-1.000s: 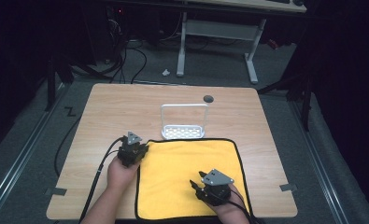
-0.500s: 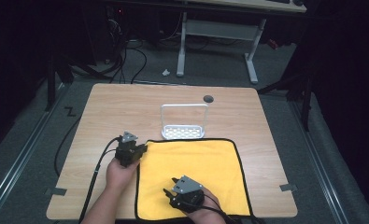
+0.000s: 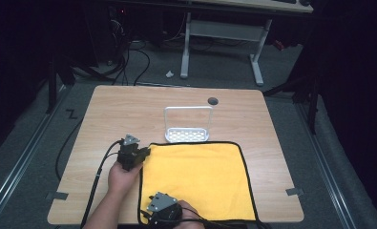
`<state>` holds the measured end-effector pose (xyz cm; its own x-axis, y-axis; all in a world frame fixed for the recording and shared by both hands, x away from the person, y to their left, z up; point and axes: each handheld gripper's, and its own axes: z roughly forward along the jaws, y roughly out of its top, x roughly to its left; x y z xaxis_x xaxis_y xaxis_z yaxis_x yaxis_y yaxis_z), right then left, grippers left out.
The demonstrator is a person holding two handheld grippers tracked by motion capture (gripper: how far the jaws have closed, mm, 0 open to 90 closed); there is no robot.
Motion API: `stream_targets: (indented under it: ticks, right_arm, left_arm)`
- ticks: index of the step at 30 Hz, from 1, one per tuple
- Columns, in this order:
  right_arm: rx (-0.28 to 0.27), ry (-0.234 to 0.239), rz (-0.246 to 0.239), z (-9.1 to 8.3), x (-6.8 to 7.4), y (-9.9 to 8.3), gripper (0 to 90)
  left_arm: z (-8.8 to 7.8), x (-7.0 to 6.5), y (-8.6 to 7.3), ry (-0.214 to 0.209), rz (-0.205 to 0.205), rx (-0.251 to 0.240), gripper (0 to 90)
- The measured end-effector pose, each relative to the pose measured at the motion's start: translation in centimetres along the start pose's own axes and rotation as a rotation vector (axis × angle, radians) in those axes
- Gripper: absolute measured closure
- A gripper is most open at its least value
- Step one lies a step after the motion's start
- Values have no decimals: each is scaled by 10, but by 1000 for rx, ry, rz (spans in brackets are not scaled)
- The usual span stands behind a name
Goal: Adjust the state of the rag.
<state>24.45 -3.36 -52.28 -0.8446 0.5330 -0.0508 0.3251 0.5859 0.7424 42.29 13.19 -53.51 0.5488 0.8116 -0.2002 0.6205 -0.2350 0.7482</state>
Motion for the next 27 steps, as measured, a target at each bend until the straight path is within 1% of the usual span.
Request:
stream_targets:
  ticks: [1,2,3,4,5,6,7,9,10,11,12,13,15,16,18,19,20,22,23,24,27]
  right_arm:
    - [-2,13,-1,3,3,1,494]
    - [8,22,-3,4,6,1,493]
    - [8,22,-3,4,6,1,493]
    - [7,34,-1,6,8,2,492]
    - [6,56,5,10,12,1,490]
    - [10,59,2,12,14,1,490]
    - [17,55,-3,13,15,1,489]
    - [15,54,-7,14,16,0,498]
    - [18,44,-9,14,15,0,549]
    - [18,44,-9,14,15,0,549]
    - [18,30,-9,13,14,0,628]
    - [18,30,-9,13,14,0,628]
    - [18,13,-26,13,13,0,705]
    - [25,-6,-49,12,12,0,805]
    - [23,-1,-53,12,10,0,820]
    - [34,-3,-51,11,9,1,828]
    - [19,-4,-50,10,8,1,831]
    - [11,-14,-57,6,7,2,833]
    - [-22,-20,-56,0,6,3,834]
    - [-22,-20,-56,0,6,3,834]
    - [-55,-32,-56,-9,5,6,834]
  left_arm:
    - [0,0,0,-1,0,0,817]
    - [0,0,0,-1,1,1,817]
    - [0,0,0,-1,2,0,817]
    - [0,0,0,0,2,0,817]
    - [0,0,0,0,1,0,817]
    - [0,0,0,-1,1,0,817]
    - [0,0,0,-1,1,0,817]
    - [0,0,0,-2,0,0,817]
    - [0,0,0,-2,1,0,817]
    - [0,0,0,-2,0,0,817]
    - [0,0,0,-2,0,0,817]
    - [0,0,0,-3,-1,0,817]
    - [0,1,0,-3,-5,-1,817]
    - [0,1,0,-3,-11,-1,818]
    - [0,2,0,-9,-24,-2,818]
    - [0,2,0,-8,-25,-3,818]
    - [0,2,0,-9,-24,-2,818]
    - [0,2,0,-9,-23,-2,819]
    - [0,2,0,-10,-27,-3,820]
    - [0,3,0,-13,-29,-1,820]
    - [0,4,0,-21,-38,-1,823]
